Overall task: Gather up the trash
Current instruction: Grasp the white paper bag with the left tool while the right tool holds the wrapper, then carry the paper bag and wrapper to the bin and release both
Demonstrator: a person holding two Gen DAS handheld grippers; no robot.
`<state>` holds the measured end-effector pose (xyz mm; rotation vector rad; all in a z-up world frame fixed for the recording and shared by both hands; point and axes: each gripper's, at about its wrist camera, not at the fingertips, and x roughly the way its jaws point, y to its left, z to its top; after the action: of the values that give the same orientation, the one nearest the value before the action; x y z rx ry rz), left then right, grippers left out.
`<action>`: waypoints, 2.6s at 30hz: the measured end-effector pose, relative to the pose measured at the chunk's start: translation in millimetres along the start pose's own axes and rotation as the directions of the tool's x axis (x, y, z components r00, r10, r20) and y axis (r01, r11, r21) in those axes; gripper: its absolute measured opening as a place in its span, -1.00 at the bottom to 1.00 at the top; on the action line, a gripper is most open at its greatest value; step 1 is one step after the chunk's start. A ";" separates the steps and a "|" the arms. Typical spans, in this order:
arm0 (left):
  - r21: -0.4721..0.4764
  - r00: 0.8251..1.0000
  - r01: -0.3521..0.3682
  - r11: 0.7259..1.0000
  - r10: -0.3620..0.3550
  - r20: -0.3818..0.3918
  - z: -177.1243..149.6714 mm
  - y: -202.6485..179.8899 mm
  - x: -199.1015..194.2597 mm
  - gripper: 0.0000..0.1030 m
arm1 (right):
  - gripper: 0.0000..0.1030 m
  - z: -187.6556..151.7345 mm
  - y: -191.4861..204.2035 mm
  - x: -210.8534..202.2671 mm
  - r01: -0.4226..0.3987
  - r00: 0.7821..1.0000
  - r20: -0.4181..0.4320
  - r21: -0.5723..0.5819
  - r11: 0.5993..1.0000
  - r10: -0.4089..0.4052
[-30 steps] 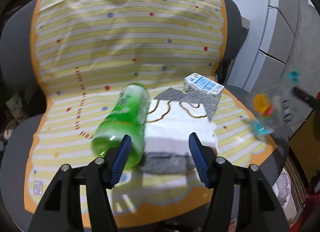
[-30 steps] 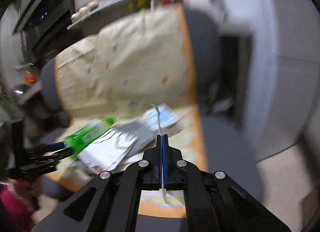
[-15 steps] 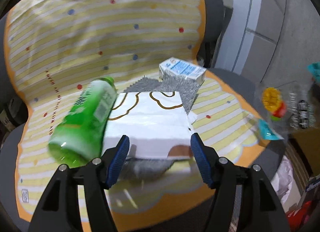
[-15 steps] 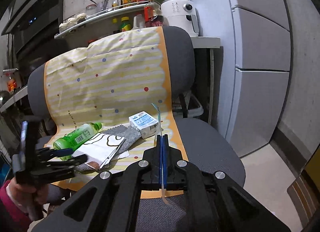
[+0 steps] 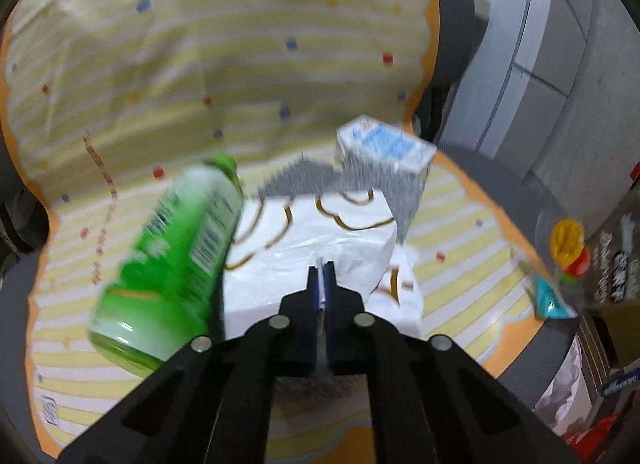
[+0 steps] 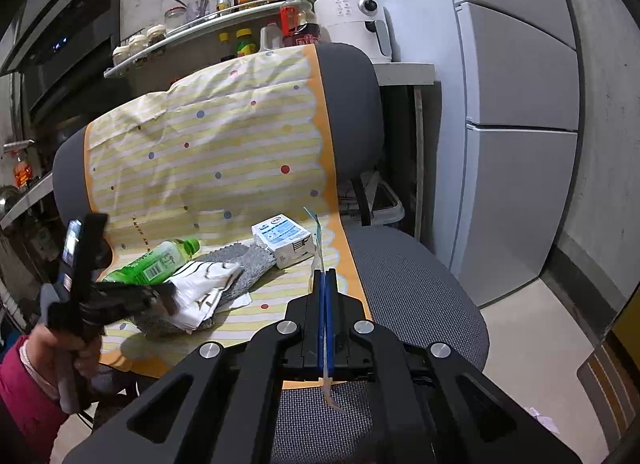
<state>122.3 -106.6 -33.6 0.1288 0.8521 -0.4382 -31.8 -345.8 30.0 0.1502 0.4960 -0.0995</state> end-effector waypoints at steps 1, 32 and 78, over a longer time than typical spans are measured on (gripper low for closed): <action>-0.004 1.000 0.009 1.000 -0.009 0.021 2.6 1.6 -7.3 -1.00 | -0.98 -0.6 -0.7 0.0 0.002 1.000 -0.002 0.001 1.000 -0.002; 0.177 0.991 -0.099 0.979 0.113 -0.074 -23.1 -43.1 41.1 -0.04 | -0.98 -6.2 -13.0 -2.8 -0.003 1.000 -0.022 0.019 1.000 0.003; -0.025 0.973 0.183 0.983 -0.178 0.147 20.6 -12.1 -46.7 -1.00 | -0.96 -6.7 -11.8 -2.4 0.011 0.999 -0.031 0.014 1.000 -0.010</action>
<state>104.7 -108.3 15.8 -0.0169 0.7323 -0.5943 -38.6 -356.1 23.9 0.1628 0.5274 -0.1111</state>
